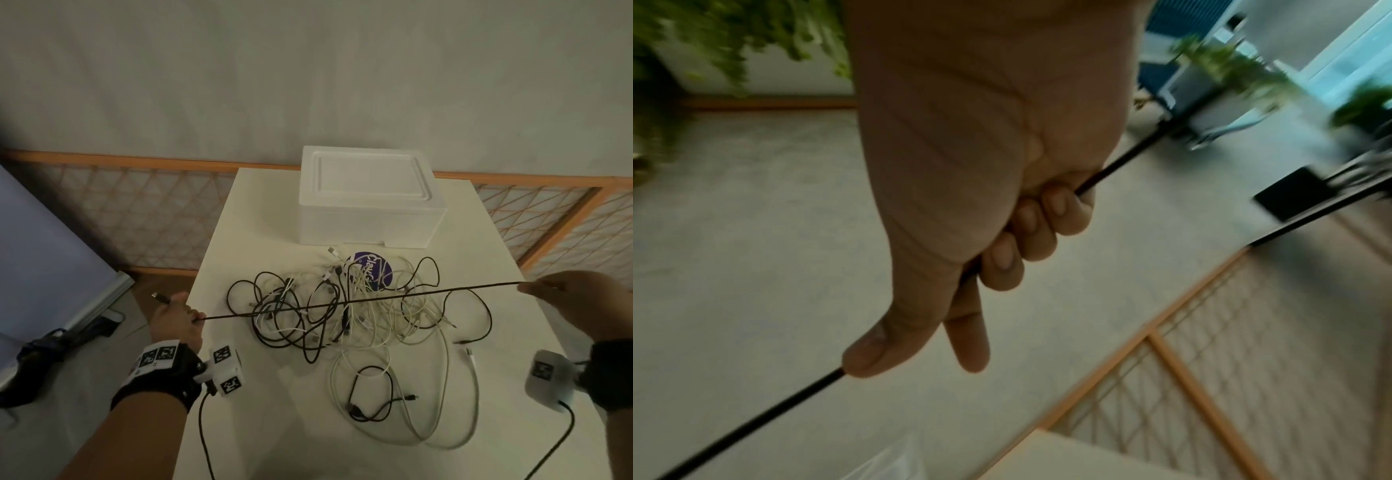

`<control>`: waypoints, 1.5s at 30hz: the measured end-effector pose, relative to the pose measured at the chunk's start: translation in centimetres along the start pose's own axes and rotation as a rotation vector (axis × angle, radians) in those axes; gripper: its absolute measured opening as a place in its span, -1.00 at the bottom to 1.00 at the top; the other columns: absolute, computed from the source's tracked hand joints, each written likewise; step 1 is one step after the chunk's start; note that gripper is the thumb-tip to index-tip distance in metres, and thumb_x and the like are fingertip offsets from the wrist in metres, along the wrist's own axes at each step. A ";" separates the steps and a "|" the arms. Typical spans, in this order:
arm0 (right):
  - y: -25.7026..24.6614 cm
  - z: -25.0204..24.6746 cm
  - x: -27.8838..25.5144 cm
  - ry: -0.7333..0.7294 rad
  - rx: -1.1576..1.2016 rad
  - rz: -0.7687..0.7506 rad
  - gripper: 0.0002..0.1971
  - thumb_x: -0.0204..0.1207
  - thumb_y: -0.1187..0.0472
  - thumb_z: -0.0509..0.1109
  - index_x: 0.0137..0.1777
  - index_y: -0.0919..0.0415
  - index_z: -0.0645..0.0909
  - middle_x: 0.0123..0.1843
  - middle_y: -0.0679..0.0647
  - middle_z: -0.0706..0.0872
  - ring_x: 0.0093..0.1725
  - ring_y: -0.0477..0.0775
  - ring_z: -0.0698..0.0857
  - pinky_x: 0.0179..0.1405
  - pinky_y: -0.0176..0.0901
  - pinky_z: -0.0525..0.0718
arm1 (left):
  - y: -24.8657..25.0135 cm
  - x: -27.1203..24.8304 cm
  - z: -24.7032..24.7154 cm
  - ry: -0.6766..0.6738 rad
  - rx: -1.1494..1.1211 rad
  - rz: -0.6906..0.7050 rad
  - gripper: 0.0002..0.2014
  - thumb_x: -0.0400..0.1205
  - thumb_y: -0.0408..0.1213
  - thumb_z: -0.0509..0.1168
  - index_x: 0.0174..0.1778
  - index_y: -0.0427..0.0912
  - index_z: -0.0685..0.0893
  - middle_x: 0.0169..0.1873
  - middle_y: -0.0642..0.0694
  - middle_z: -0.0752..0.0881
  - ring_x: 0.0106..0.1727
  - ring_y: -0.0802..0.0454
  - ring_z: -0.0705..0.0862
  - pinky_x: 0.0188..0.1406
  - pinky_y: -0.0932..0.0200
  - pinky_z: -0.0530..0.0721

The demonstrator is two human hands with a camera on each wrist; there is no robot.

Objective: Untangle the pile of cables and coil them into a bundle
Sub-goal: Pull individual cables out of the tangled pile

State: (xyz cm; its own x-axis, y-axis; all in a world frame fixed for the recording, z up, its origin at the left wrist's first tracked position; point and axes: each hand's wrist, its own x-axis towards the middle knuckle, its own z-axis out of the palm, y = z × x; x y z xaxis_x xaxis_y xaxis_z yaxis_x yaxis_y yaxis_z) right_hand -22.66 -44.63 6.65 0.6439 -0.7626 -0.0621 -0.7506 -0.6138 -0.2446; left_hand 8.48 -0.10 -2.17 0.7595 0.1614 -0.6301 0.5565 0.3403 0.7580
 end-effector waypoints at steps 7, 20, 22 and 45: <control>0.3 4.6 0.9 -0.202 -0.211 0.052 -0.58 0.47 -0.29 0.32 0.01 0.03 0.75 0.12 0.07 0.75 0.08 0.14 0.68 0.18 0.10 0.59 | -2.5 -0.2 1.1 -0.167 0.028 -0.019 -0.85 0.70 -0.40 0.13 -0.01 -0.19 0.61 -0.47 -0.04 0.34 -0.57 0.14 0.37 -0.58 0.27 0.42; -22.0 14.6 -3.8 -0.481 -0.276 -0.955 -0.52 0.61 0.29 0.20 0.50 -0.09 0.44 0.34 0.11 0.54 0.29 0.18 0.57 0.21 0.01 0.57 | -10.7 -7.0 5.1 -0.580 0.761 -0.047 -0.83 0.65 -0.40 0.23 -0.27 -0.20 0.59 -0.47 -0.12 0.50 -0.60 0.09 0.38 -0.56 0.23 0.31; -20.3 14.8 -1.8 -0.474 -0.299 -0.871 -0.48 0.58 0.39 0.15 0.49 -0.04 0.46 0.58 0.06 0.36 0.48 0.14 0.45 0.38 -0.04 0.48 | -11.0 -6.6 4.3 -0.531 0.754 -0.072 -0.86 0.66 -0.36 0.26 -0.22 -0.18 0.59 -0.43 -0.11 0.52 -0.62 0.12 0.37 -0.63 0.29 0.30; -15.6 17.0 -5.3 -0.798 -0.225 -0.846 -0.65 0.42 0.03 0.20 -0.08 0.30 0.66 -0.03 0.18 0.68 -0.02 0.21 0.66 -0.08 0.00 0.64 | -12.8 -8.3 4.8 -0.644 0.350 0.028 -0.83 0.75 -0.48 0.07 -0.09 -0.17 0.47 -0.43 -0.05 0.72 -0.48 0.11 0.56 -0.45 0.26 0.50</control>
State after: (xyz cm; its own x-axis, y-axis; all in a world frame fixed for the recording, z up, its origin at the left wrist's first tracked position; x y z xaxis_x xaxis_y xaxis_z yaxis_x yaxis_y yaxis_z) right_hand -11.85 -27.56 -5.63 0.7992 0.1969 -0.5678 0.0004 -0.9450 -0.3272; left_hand -3.34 -10.28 -5.81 0.7624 -0.4473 -0.4676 0.5275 0.0111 0.8495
